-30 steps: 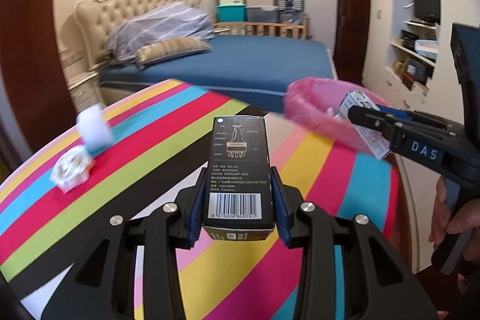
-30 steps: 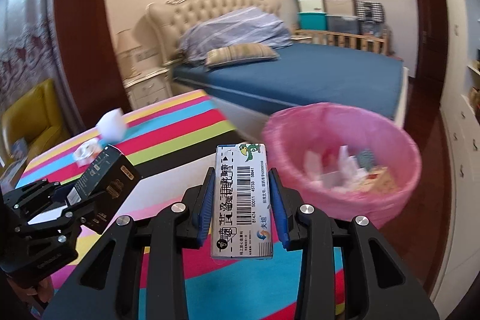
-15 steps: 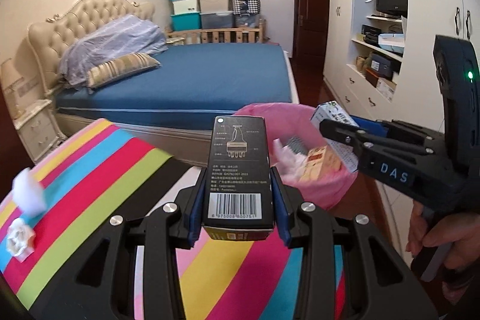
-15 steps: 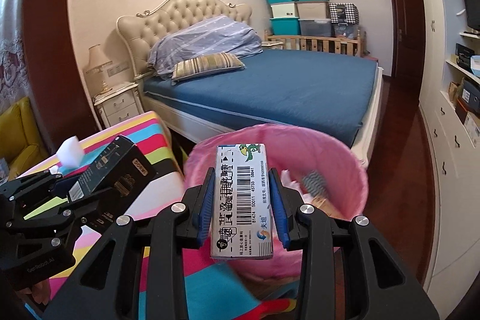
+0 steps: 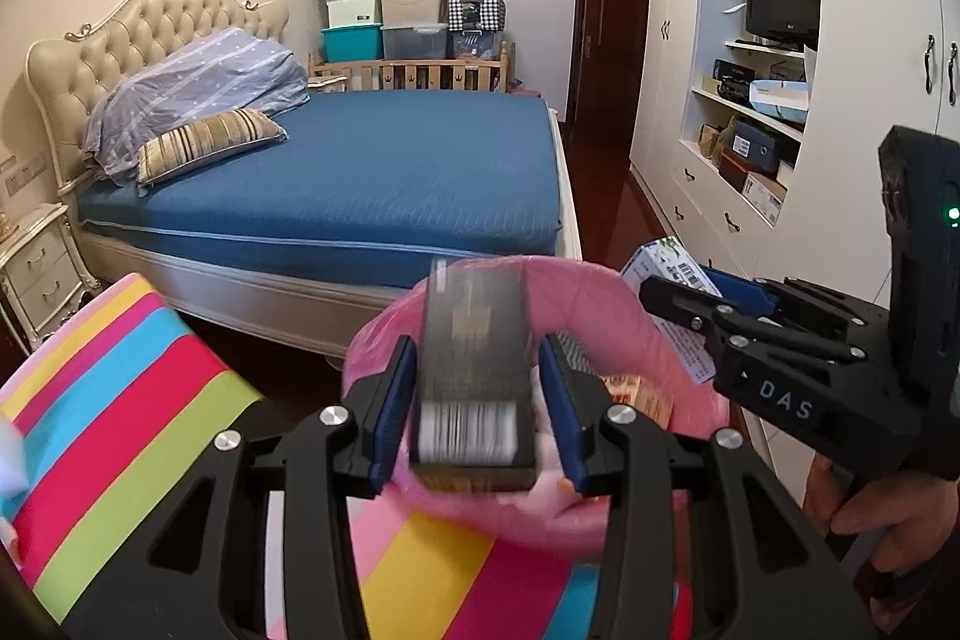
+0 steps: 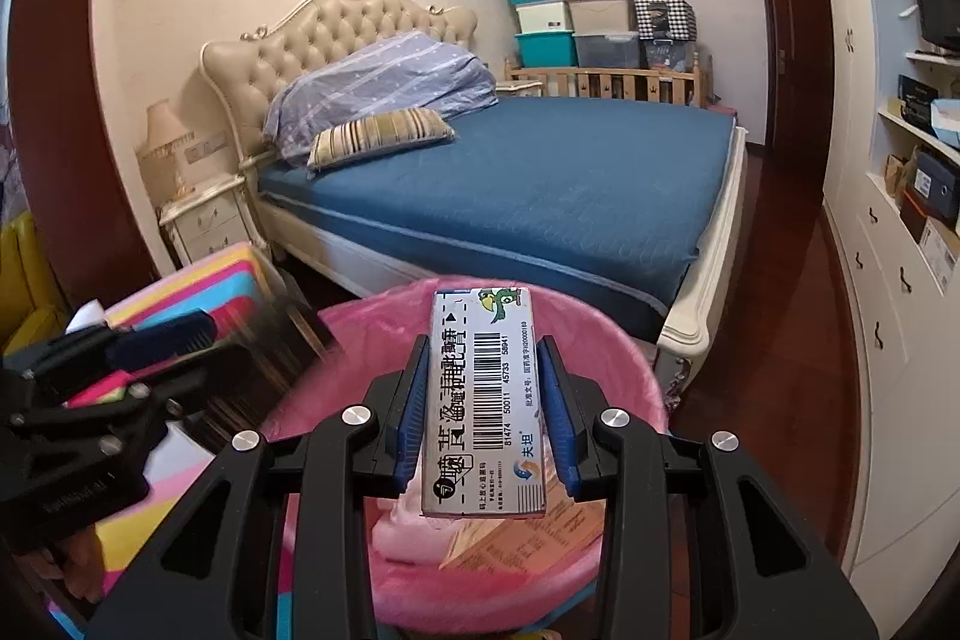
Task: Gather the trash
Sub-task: 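Open both tools to drop the two boxes into the bin, then move both tools back to the cup and foam block on the table, then grasp the paper cup with tissue with left tool while right tool grasps foam block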
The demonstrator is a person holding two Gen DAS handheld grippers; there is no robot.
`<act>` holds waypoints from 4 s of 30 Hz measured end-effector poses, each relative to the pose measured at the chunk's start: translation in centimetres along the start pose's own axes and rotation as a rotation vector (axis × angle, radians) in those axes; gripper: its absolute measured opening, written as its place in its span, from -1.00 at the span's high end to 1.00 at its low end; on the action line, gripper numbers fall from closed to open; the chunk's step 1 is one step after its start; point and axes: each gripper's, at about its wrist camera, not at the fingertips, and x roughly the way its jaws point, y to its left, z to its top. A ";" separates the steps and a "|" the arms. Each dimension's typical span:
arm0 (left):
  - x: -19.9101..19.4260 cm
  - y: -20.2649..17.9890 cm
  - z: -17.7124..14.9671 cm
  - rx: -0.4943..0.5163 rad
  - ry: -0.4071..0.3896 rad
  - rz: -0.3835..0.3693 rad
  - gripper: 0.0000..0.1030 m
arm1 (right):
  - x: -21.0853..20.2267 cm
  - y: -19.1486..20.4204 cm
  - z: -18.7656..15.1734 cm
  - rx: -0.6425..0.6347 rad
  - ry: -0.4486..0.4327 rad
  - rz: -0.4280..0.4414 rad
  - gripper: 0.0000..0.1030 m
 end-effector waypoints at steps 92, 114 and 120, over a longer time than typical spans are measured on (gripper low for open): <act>-27.6 36.0 -20.3 -0.574 0.026 0.754 -0.45 | 12.8 47.3 -3.7 -0.384 0.253 0.451 -0.59; -27.3 35.9 -20.1 -0.577 0.033 0.769 -0.45 | 13.4 50.2 -4.3 -0.465 0.260 0.426 0.00; -27.2 35.6 -19.8 -0.549 0.029 0.788 -0.45 | 9.7 48.7 -6.0 -0.455 0.254 0.461 0.00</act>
